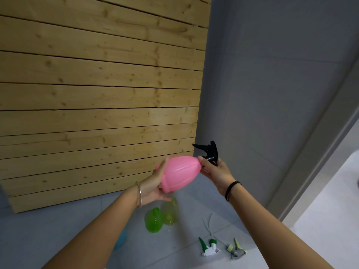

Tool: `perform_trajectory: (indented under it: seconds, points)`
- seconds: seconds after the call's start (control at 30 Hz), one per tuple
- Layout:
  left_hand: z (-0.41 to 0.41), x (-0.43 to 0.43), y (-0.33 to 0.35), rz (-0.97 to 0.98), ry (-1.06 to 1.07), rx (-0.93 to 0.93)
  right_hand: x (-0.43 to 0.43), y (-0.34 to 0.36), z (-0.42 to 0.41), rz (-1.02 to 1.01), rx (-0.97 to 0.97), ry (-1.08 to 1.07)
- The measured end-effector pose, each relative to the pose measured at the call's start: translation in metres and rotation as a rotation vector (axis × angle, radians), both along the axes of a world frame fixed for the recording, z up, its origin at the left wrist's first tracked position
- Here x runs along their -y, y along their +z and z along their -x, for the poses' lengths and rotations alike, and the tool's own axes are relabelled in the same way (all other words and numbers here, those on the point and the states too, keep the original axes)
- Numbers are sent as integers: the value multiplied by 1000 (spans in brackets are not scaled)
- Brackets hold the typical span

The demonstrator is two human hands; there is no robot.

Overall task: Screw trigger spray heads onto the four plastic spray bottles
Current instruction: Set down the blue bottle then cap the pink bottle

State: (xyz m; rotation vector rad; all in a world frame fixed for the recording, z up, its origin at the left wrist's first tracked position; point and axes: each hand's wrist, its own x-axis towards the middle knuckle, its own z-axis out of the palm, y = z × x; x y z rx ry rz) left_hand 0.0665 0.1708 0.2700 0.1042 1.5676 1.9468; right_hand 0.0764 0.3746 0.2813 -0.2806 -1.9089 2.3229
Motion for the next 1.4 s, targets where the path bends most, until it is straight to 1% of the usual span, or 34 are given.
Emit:
perform_trajectory:
  seconds: [0.03, 0.07, 0.17, 0.2, 0.23, 0.27, 0.33, 0.37, 0.4, 0.47, 0.53, 0.57, 0.63, 0.7, 0.77, 0.8, 0.87, 0.93, 1.0, 1.07, 1.1, 1.13, 1.2, 1.23, 1.27, 1.33, 1.37, 1.4]
  points:
    - [0, 1, 1, 23, -3, 61, 0, 0, 0, -1, -4, 0]
    - [1, 2, -1, 39, 19, 63, 0, 1, 0, 0, -7, -1]
    - [3, 0, -4, -38, 116, -107, -2, 1, -1, 8, 7, -8]
    - [3, 0, -4, -73, 99, -121, -1, 1, -1, 9, 13, -6]
    - [2, 0, -4, -74, 61, -88, -1, 1, -2, 5, 15, -5]
    - [0, 0, -1, -60, 24, -16, 0, 2, -2, 0, 15, -4]
    - [-2, 2, -1, 23, -39, 111, 1, 2, -2, -10, 11, -7]
    - [-1, 2, -3, 68, -34, 100, 1, 2, -2, -15, 8, -15]
    - [-1, 1, -5, 74, 3, 63, 1, 2, -1, -19, 7, -26]
    - [2, 0, -6, -18, 96, 9, -2, 1, -1, -9, 21, -44]
    - [3, 0, -7, -82, 71, -20, -1, -1, -1, 4, 34, -36]
    - [1, -1, -5, -81, 36, 3, 1, -1, -1, -2, 33, -28]
    - [-2, 1, -3, 14, 12, 56, 4, -1, 0, -16, 16, -26]
    - [-2, -1, -6, 62, 83, -7, 5, -1, 1, -14, 6, -47]
    - [2, -2, -10, -2, 183, -95, 4, -1, 1, 9, 21, -68]
    - [3, -1, -9, -39, 190, -107, 4, -1, 1, 24, 26, -65]
    - [-1, 0, -5, -55, 99, 1, 5, -1, 1, 11, 18, -48]
    - [-4, 3, -5, 11, 26, 90, 7, -1, 1, -24, 7, -45]
    - [-4, 2, -7, 28, 93, 28, 6, -2, 1, -28, 5, -56]
    - [1, 3, -10, -48, 174, -68, 5, -2, 0, -3, 14, -64]
    - [2, 3, -10, -85, 164, -74, 4, -1, 0, 3, 17, -60]
    - [1, 4, -9, -93, 132, -35, 5, -1, 0, 0, 17, -52]
    - [-3, 3, -5, -52, 47, 55, 8, 1, -1, -26, 14, -41]
    - [-3, 2, -6, -21, 46, 65, 9, 1, -1, -33, 13, -39]
    - [-3, 2, -8, 2, 99, 36, 10, 2, -1, -31, 11, -38]
    - [1, 1, -10, -38, 218, -40, 11, 3, -2, 6, 4, -47]
    - [1, 1, -8, -80, 222, -62, 11, 4, -2, 29, 1, -52]
    - [0, 1, -6, -105, 180, -47, 11, 5, -1, 42, 0, -56]
